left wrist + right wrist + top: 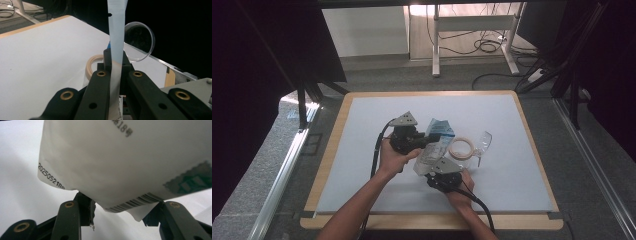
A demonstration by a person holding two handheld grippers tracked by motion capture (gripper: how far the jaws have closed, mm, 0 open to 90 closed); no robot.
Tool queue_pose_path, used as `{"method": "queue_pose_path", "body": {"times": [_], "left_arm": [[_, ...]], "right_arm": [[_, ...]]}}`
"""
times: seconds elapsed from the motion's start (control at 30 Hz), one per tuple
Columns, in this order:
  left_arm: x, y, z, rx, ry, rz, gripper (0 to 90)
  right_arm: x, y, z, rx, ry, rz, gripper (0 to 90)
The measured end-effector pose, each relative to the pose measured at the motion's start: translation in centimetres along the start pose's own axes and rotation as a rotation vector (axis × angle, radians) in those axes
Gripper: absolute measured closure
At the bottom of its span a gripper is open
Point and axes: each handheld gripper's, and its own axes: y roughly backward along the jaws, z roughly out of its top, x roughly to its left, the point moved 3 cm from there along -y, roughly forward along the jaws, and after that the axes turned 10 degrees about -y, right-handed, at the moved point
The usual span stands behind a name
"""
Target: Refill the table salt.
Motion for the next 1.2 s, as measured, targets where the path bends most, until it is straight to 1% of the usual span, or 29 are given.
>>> {"method": "queue_pose_path", "body": {"times": [0.07,0.13,0.2,0.53,0.73,0.8,0.93,1.03,1.2], "left_arm": [[0.1,-0.2,0.1,0.003,0.000,0.000,90.0],[0.2,-0.5,0.2,0.009,0.004,-0.002,90.0],[0.3,-0.8,0.3,0.017,0.002,0.002,90.0],[0.5,-1.9,0.5,0.049,-0.006,-0.004,90.0],[0.7,-2.4,0.7,0.066,-0.010,-0.008,90.0],[0.7,-2.7,0.8,0.077,-0.016,-0.009,90.0],[0.8,-3.3,1.0,0.090,-0.014,-0.013,90.0],[1.0,-3.5,1.1,0.101,-0.018,-0.012,90.0],[1.1,-3.8,1.5,0.113,-0.020,-0.010,90.0]], "right_arm": [[-0.1,0.1,0.0,0.003,-0.006,0.010,54.2],[0.0,0.1,0.0,0.000,-0.029,0.028,54.6],[0.0,0.2,-0.1,0.003,-0.036,0.030,54.8],[0.1,0.6,0.0,-0.004,-0.024,0.057,54.9],[-0.1,0.9,-0.2,-0.006,-0.050,0.079,55.1],[-0.2,0.9,-0.2,-0.004,-0.055,0.078,55.1],[-0.3,1.0,-0.1,-0.002,-0.064,0.075,55.3],[-0.3,1.0,0.0,-0.006,-0.093,0.092,55.7],[-0.4,1.1,0.1,-0.014,-0.110,0.102,55.9]]}}
